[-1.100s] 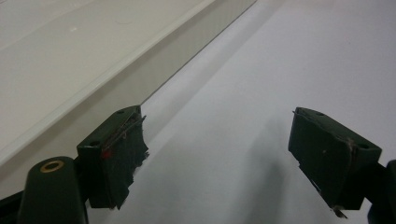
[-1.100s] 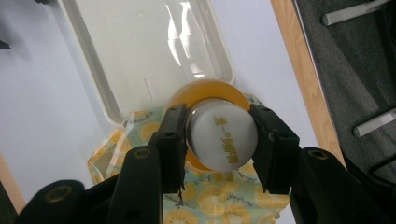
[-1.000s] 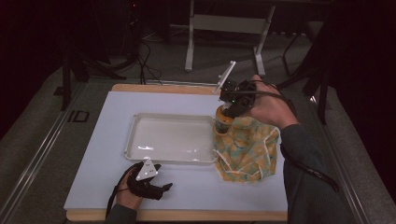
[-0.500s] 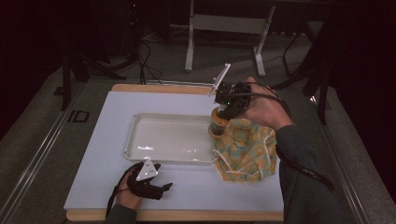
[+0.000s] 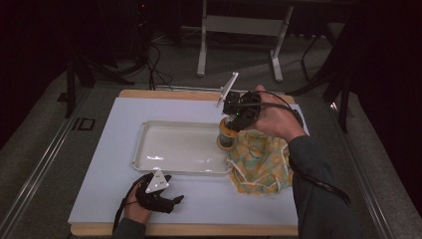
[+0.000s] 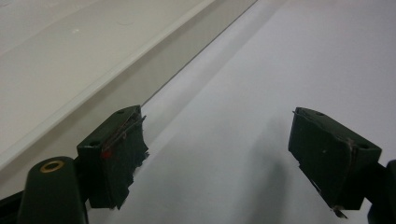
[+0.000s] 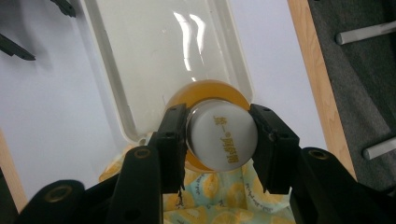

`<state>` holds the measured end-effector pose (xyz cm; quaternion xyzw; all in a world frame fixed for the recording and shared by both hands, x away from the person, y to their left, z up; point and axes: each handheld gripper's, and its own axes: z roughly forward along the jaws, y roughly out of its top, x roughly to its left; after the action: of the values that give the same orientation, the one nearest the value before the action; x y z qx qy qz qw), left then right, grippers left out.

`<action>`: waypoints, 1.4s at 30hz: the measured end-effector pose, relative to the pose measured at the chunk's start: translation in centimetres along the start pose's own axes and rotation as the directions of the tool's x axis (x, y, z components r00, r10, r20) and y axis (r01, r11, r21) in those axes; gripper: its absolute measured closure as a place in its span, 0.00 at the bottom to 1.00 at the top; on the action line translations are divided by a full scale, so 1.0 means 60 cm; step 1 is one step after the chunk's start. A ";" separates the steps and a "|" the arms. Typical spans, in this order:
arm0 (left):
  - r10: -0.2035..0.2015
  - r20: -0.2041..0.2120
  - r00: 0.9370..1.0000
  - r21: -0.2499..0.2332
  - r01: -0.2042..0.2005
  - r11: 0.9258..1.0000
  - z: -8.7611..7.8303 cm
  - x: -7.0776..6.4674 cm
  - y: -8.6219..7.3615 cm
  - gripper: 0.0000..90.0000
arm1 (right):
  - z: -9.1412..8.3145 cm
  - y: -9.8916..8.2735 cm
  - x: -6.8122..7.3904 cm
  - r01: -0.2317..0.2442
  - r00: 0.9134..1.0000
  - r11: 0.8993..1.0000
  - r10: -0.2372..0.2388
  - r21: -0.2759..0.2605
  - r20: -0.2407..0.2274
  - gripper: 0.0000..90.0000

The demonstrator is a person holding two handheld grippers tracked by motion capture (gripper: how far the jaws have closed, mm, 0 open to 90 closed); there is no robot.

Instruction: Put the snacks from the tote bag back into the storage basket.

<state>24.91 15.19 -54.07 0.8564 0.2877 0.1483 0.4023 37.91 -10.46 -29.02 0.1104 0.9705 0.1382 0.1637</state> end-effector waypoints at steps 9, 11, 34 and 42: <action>0.002 0.000 1.000 0.004 -0.002 1.000 0.001 0.000 0.000 0.21 | 0.007 0.005 0.005 0.013 1.000 1.000 -0.013 -0.010 -0.015 0.65; 0.003 0.001 1.000 0.004 -0.003 1.000 0.001 0.000 0.000 0.21 | 0.009 0.006 0.006 0.016 1.000 1.000 -0.016 -0.008 -0.020 0.65; 0.005 0.003 1.000 0.009 -0.005 1.000 0.002 -0.001 0.000 0.22 | 0.039 0.023 0.028 0.067 0.996 0.998 -0.067 -0.001 -0.056 0.65; 0.006 0.003 1.000 0.009 -0.006 1.000 0.002 -0.001 0.000 0.22 | 0.045 0.025 0.032 0.073 0.995 0.997 -0.073 -0.007 -0.066 0.65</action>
<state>24.91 15.05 -54.14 0.8593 0.2850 0.1470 0.3985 37.33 -7.92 -31.55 0.0699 0.9785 0.1380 0.1366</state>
